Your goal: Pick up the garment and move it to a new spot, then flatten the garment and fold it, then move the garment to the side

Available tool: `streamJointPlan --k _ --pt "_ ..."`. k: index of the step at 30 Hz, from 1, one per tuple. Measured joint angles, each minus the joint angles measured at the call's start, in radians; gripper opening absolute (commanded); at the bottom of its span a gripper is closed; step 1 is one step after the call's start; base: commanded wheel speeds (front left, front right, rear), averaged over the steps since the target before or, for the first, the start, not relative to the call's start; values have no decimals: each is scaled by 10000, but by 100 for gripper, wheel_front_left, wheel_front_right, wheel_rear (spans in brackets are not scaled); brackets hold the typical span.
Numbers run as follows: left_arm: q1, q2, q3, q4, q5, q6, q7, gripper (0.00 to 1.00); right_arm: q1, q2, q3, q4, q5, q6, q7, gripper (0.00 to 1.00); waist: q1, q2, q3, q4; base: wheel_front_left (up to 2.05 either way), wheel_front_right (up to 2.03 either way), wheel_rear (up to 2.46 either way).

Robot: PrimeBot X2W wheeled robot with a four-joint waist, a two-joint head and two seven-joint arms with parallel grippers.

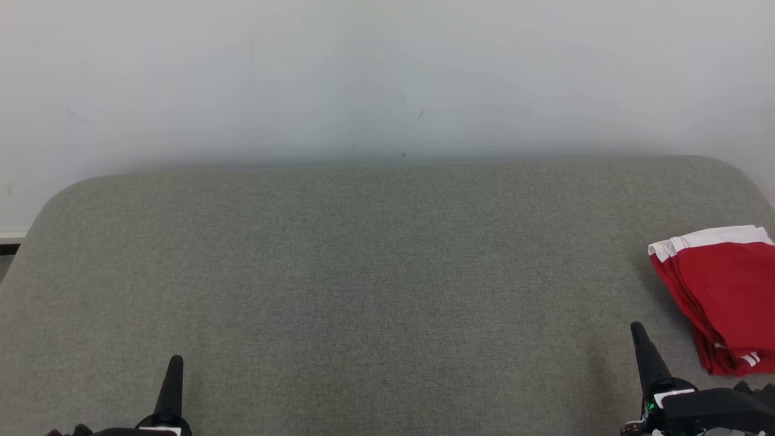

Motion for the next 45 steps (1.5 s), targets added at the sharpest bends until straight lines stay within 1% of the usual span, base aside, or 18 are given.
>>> streamJointPlan --k 32,37,45 --pt "-375 -10 107 -178 -2288 0 585 0 -438 234 -301 2 2148 0 401 0 -2 0 259 42 0 0 0" --pt "-398 -12 115 -198 -2495 0 663 0 -468 253 -330 4 2387 0 437 0 -2 1 286 46 0 0 0" --pt "-404 -12 117 -201 -2500 0 663 0 -475 257 -334 2 2387 0 437 0 -2 0 286 46 0 0 0"
